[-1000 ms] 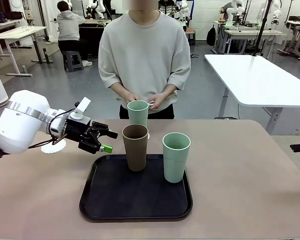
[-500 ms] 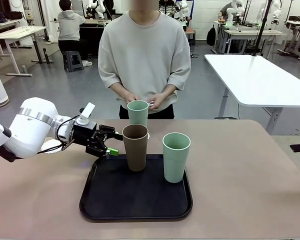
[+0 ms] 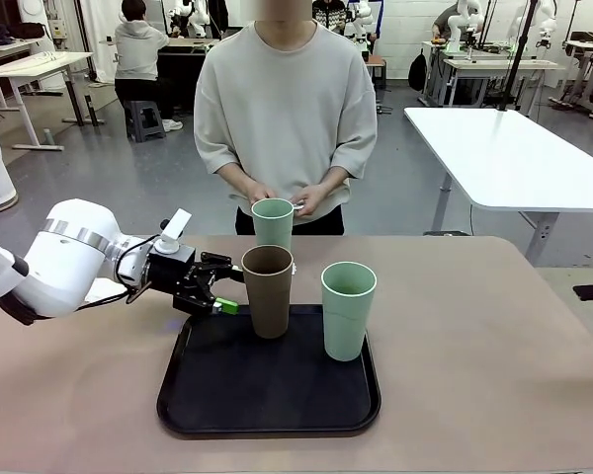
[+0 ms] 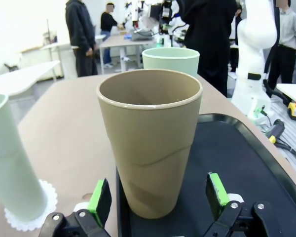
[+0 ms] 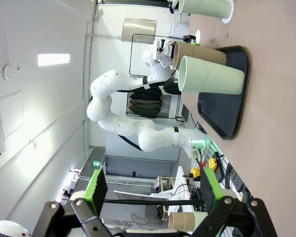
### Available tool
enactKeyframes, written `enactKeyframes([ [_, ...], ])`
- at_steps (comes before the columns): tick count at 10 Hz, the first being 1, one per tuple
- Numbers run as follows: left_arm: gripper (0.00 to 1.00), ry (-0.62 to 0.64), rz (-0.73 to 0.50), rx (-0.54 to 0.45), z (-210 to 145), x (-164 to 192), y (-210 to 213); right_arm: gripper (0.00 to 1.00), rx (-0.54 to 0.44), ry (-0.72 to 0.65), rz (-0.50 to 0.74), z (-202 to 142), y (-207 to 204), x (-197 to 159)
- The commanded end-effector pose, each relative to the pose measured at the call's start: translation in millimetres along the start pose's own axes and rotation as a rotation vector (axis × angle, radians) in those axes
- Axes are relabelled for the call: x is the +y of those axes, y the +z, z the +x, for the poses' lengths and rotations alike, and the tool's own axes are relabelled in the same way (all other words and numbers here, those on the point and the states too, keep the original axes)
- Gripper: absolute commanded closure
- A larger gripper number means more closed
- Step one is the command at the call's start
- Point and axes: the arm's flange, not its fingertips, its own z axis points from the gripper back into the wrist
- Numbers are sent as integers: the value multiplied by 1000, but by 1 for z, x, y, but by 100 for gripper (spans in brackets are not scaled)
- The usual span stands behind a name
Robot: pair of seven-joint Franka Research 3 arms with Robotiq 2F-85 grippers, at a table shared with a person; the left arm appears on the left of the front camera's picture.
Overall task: Place coasters on the table and set cups on them.
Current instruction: Take one Reusable plastic cup from the Flat Tray and place it on a coaster set by the human.
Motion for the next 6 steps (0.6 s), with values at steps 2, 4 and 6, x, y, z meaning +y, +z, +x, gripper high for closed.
enactKeyframes([
  [2,0,-41,11,-41,-3,7,-17,0,-1,6,12,1,0,2],
  [4,0,-37,1,-44,-3,8,-23,0,-1,6,12,1,0,2],
  [6,0,-35,-7,-43,-4,7,-31,0,-1,6,12,1,0,2],
])
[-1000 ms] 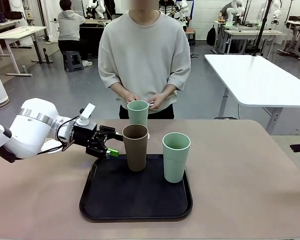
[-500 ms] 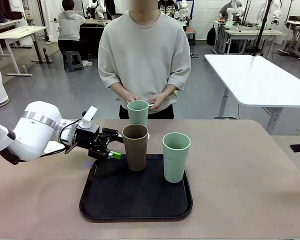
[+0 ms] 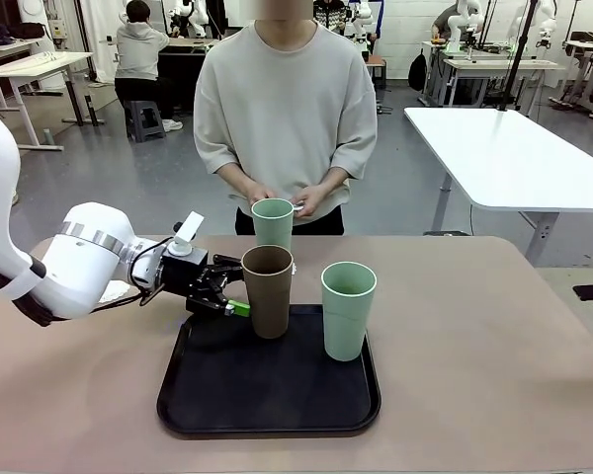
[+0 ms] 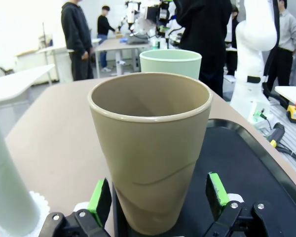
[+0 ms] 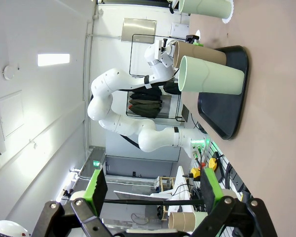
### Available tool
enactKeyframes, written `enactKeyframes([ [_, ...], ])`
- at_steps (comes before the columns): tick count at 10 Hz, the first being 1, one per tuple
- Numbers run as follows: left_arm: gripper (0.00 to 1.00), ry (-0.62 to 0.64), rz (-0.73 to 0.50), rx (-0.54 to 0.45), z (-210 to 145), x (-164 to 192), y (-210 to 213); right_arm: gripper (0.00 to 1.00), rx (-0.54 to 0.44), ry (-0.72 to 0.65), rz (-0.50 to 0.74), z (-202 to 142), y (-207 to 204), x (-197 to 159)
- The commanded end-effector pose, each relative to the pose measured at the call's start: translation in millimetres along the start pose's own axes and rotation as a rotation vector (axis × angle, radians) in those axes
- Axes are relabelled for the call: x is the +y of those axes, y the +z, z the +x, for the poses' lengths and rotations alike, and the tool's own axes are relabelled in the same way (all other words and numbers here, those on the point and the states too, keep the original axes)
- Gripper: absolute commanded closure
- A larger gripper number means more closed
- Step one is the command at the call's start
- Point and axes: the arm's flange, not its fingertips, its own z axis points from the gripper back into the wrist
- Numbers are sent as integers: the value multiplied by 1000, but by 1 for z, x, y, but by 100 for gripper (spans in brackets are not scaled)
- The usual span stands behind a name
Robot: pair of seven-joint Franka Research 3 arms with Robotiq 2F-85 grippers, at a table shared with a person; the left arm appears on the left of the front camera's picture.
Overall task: Place coasters on the table and set cups on them.
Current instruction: Take one Reusable plastic cup from the Flat Tray and place it on a coaster set by the human.
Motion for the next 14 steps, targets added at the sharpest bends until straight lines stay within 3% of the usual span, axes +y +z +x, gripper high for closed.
enactKeyframes([
  [1,0,-38,11,-26,-2,4,-10,0,-1,6,12,1,0,2],
  [14,0,-25,-47,-69,-2,19,-58,0,-1,6,12,1,0,2],
])
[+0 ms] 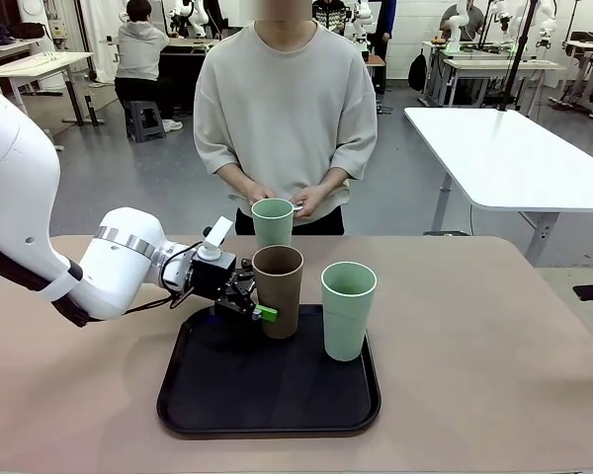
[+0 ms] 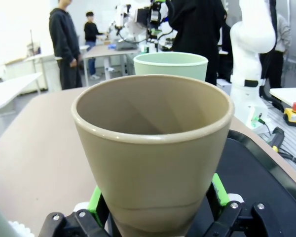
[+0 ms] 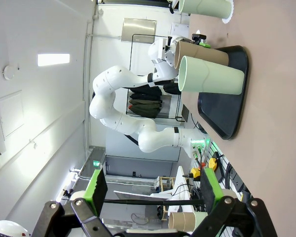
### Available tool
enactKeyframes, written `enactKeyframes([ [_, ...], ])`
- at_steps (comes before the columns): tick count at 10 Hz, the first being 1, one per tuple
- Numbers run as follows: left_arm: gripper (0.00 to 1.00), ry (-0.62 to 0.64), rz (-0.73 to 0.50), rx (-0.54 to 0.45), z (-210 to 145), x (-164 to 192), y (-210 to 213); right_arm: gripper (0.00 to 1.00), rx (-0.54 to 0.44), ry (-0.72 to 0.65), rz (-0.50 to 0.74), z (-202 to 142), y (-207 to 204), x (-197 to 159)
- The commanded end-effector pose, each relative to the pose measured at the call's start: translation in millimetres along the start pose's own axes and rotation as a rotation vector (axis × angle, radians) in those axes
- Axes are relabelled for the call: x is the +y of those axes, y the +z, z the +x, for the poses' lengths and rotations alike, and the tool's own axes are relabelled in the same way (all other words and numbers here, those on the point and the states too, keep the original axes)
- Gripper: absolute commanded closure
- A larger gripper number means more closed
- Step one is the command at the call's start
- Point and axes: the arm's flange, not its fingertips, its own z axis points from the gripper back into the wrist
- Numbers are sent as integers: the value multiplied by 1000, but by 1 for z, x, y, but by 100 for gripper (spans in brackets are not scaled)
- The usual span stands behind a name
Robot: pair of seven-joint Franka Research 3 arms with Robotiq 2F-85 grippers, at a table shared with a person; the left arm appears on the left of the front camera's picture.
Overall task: Place coasters on the table and set cups on them.
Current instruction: Take one Reusable plastic cup from the Flat Tray and place it on a coaster set by the human.
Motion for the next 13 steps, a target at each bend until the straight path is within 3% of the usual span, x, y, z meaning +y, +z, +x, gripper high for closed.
enactKeyframes([
  [1,0,-6,18,-43,-2,7,-9,0,-1,6,12,1,0,2],
  [2,0,-4,17,-50,-3,7,-9,0,-1,6,12,1,0,2],
  [3,55,2,17,-49,-3,8,-9,0,-1,6,12,1,0,2],
  [4,55,5,29,-55,-2,7,-7,0,-1,6,12,1,0,2],
  [5,100,8,36,-56,-1,6,-4,0,-1,6,12,1,0,2],
  [6,60,8,41,-55,0,3,-1,0,-1,6,12,1,0,2],
  [7,100,7,44,-54,2,-1,2,0,-1,6,12,1,0,2],
  [10,100,22,1,-19,39,-44,30,0,-1,6,12,1,0,2],
  [13,100,0,55,-53,113,-83,116,0,-1,6,12,1,0,2],
])
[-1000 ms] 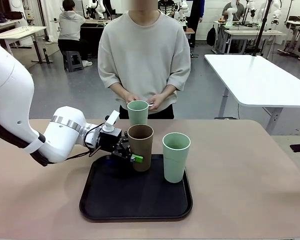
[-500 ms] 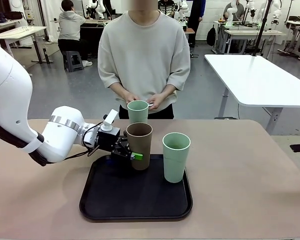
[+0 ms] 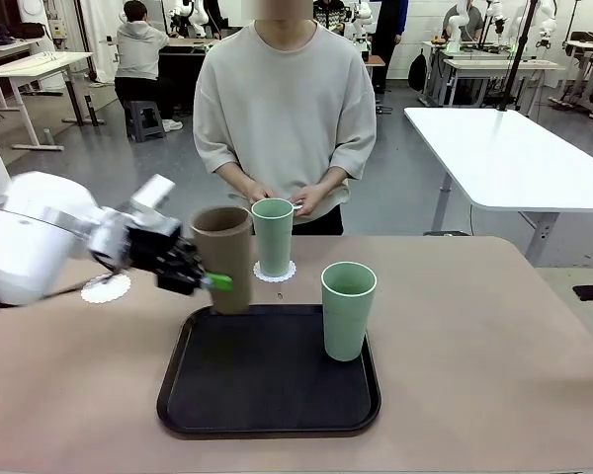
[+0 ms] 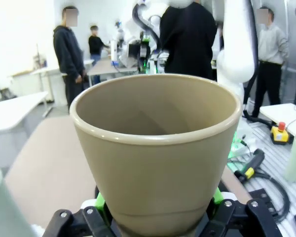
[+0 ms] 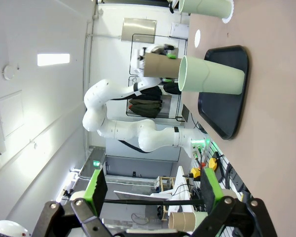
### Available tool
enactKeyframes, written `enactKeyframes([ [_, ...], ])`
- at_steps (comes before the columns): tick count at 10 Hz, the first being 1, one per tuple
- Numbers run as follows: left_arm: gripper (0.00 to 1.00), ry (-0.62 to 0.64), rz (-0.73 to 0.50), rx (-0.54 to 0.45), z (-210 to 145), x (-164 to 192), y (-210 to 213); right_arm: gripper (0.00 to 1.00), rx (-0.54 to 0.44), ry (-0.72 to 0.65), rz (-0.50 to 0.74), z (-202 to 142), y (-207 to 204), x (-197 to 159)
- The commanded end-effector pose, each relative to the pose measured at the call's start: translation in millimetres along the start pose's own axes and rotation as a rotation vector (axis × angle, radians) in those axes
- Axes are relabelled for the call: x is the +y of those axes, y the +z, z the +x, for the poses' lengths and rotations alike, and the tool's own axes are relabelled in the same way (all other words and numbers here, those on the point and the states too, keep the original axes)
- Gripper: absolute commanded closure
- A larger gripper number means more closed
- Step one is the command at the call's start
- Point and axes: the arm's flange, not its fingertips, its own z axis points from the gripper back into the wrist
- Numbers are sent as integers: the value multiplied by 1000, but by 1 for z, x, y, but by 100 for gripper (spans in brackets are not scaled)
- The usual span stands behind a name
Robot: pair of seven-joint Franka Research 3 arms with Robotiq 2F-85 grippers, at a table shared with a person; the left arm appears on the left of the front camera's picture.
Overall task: Place coasters on the table and set cups on them.
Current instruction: Take one Reusable plastic cup from the Flat Tray and place it on a coaster set by the human.
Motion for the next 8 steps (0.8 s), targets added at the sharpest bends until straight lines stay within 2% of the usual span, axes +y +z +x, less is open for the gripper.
enactKeyframes([
  [1,100,28,54,-15,34,-13,58,0,-1,7,11,0,0,2],
  [5,100,51,121,-65,39,-24,139,0,-1,7,11,0,0,2],
  [8,100,42,155,-96,29,-36,156,0,-1,7,11,0,0,2],
])
